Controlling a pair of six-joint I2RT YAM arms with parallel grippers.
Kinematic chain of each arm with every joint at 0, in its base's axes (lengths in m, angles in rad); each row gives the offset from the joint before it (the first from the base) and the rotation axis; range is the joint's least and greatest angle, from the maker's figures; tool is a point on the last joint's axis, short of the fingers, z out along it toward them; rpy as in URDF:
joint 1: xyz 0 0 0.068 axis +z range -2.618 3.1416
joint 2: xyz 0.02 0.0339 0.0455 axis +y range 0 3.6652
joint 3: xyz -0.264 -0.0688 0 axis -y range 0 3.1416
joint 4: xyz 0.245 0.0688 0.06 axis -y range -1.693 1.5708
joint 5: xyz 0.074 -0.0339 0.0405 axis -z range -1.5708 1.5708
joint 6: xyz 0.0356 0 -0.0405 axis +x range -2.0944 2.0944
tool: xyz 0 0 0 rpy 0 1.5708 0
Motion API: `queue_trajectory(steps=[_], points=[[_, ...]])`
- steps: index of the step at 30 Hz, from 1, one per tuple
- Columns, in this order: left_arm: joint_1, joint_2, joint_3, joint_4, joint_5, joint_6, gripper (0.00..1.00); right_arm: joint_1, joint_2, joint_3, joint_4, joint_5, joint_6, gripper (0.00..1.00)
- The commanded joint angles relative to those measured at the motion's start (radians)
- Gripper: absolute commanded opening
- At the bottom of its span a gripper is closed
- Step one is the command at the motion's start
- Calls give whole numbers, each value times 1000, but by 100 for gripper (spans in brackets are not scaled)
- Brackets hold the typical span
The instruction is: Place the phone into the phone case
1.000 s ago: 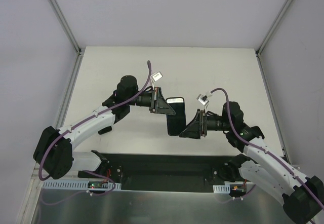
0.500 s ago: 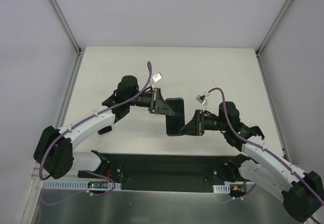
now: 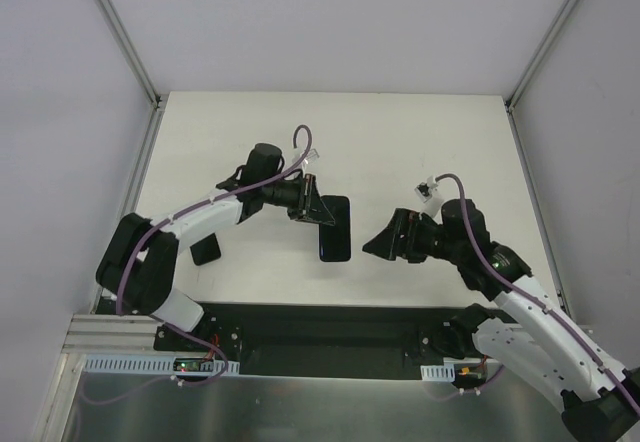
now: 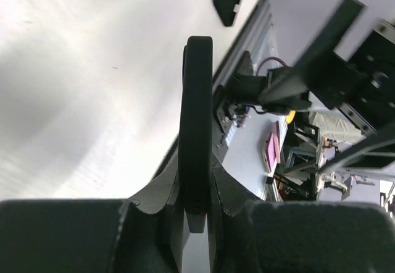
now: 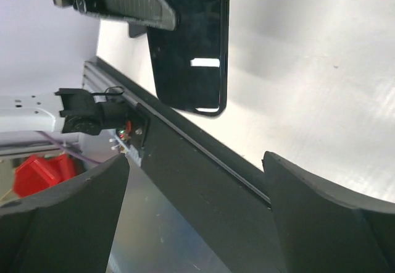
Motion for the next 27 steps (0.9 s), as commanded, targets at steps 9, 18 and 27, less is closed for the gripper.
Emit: queue_trajectory(steps=[9,18,27], points=[[-23,24,158,-13,331,217,0,-8,13,85,2,61,-132,91],[-26,-43,61,-24,450,266,0,-115,152,147,178,-309,-120,88],[-30,-47,52,-29,448,270,0,-114,237,176,281,-421,-98,77]])
